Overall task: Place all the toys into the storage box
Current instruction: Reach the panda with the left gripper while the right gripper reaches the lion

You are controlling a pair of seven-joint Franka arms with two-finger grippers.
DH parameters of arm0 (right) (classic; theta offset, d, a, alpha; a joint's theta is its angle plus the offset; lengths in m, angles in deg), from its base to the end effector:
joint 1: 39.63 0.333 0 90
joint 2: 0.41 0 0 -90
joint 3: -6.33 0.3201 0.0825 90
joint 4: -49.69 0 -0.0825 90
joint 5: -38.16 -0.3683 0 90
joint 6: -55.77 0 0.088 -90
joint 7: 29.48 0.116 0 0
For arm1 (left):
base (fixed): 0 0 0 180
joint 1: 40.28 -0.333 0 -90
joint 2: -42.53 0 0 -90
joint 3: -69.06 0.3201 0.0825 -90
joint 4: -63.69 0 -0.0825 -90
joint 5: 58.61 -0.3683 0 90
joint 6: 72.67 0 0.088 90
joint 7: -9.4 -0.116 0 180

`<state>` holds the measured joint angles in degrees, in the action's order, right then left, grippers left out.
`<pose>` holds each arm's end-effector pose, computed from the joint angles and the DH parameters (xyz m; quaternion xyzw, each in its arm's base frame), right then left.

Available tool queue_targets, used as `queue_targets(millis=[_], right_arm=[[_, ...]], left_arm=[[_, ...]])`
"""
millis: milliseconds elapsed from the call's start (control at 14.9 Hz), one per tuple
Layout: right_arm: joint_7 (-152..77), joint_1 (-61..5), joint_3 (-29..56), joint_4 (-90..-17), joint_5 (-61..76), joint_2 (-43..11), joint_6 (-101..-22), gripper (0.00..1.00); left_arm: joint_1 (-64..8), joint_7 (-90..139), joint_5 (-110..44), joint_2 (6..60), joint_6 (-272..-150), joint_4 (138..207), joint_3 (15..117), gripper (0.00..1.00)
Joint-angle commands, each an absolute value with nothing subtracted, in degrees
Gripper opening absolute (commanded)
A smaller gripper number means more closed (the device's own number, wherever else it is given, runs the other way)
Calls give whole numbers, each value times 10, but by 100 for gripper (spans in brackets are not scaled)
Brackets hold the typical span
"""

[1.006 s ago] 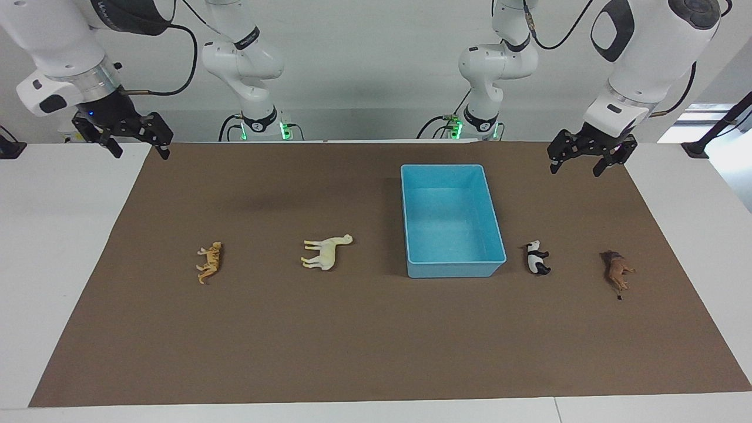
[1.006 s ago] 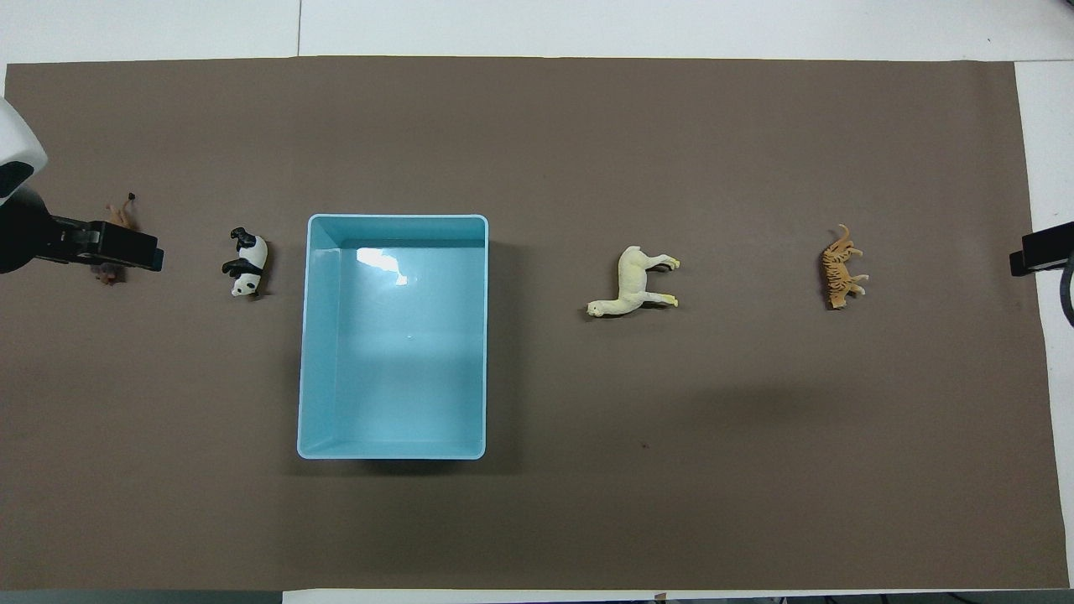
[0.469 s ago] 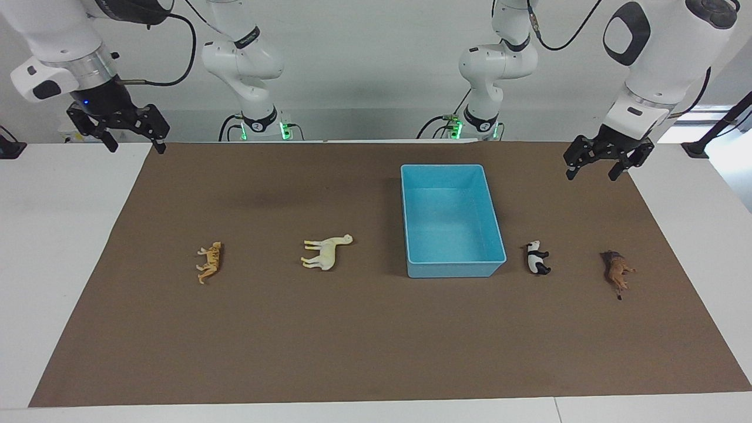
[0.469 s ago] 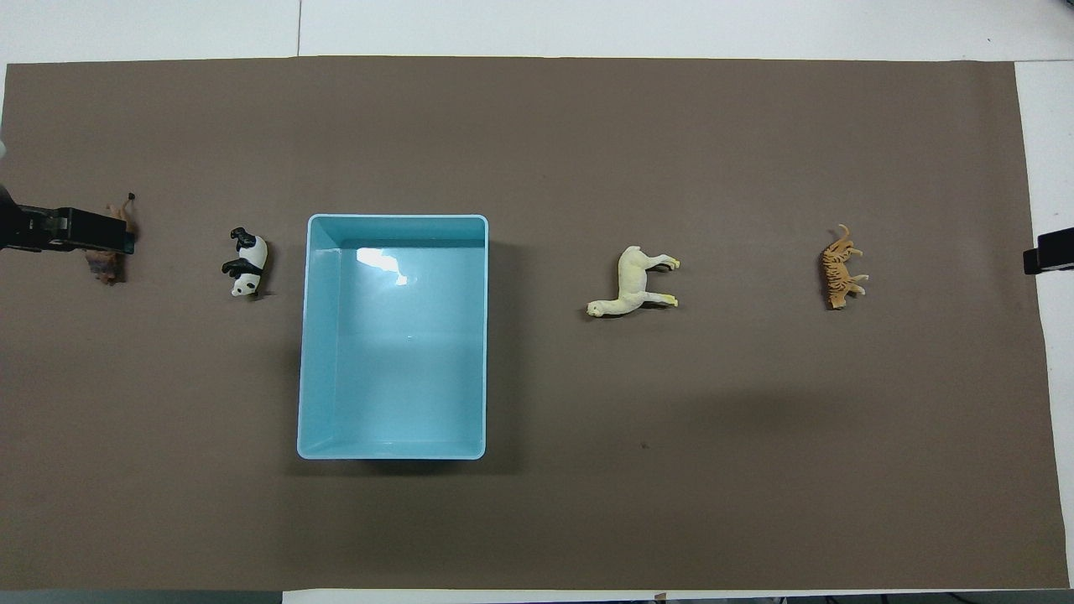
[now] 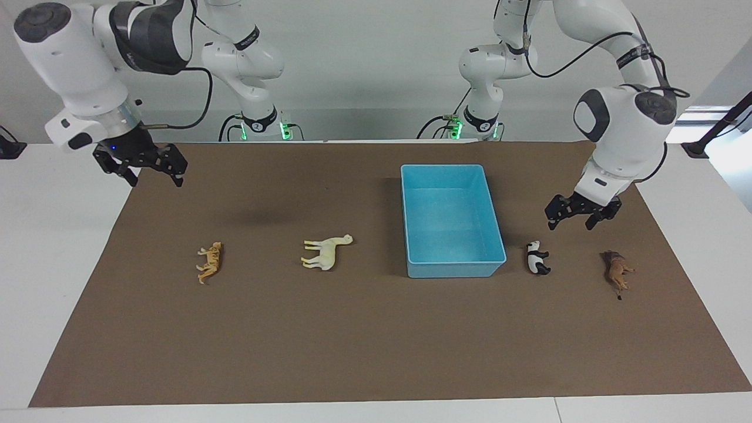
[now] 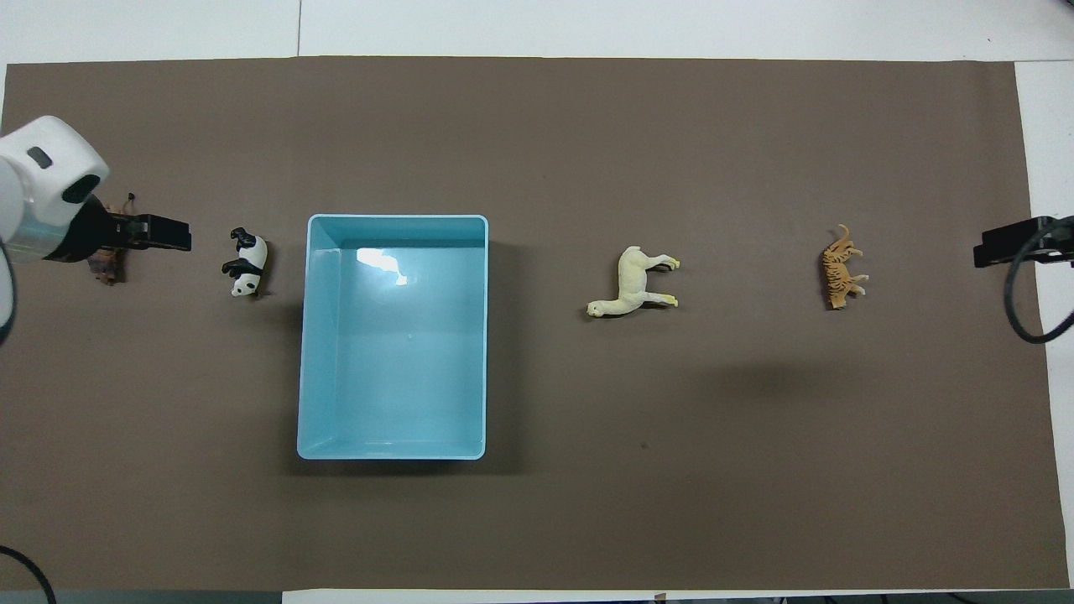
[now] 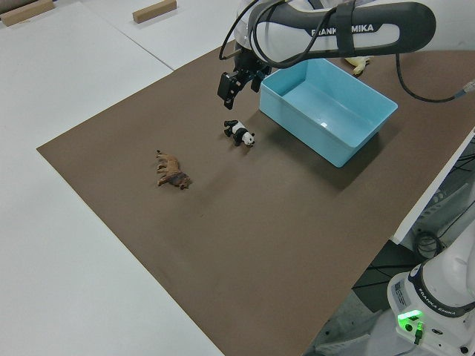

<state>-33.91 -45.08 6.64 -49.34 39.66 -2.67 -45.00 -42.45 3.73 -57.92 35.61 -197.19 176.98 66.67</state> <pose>0.5569 -0.0527 0.5416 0.9999 -0.0037 -0.0056 0.0123 0.5767 -0.0022 0.4178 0.9981 -0.0479 0.0380 0.0058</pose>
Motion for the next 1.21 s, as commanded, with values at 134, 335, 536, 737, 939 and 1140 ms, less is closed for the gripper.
queue_targets(millis=[134, 335, 536, 737, 939, 1140], right_arm=[[-343, -442, 68, -514, 403, -120, -564, 100], [-339, -441, 68, -580, 403, -136, -657, 100], [-340, -425, 67, -582, 404, -188, -705, 100], [-339, -421, 67, -583, 404, -210, -725, 100], [-340, -425, 67, -583, 410, -209, -716, 100], [-336, -434, 65, -588, 411, -205, -692, 100]], left_arm=[[-421, 39, -588, 345, -2048, 1826, 667, 100], [-420, 40, -588, 315, -2097, 1843, 668, 100], [-419, 41, -588, 288, -2119, 1837, 667, 100], [-409, 46, -588, 276, -2128, 1833, 667, 100], [-405, 49, -588, 268, -2138, 1832, 668, 100], [-407, 48, -588, 266, -2137, 1825, 668, 93]])
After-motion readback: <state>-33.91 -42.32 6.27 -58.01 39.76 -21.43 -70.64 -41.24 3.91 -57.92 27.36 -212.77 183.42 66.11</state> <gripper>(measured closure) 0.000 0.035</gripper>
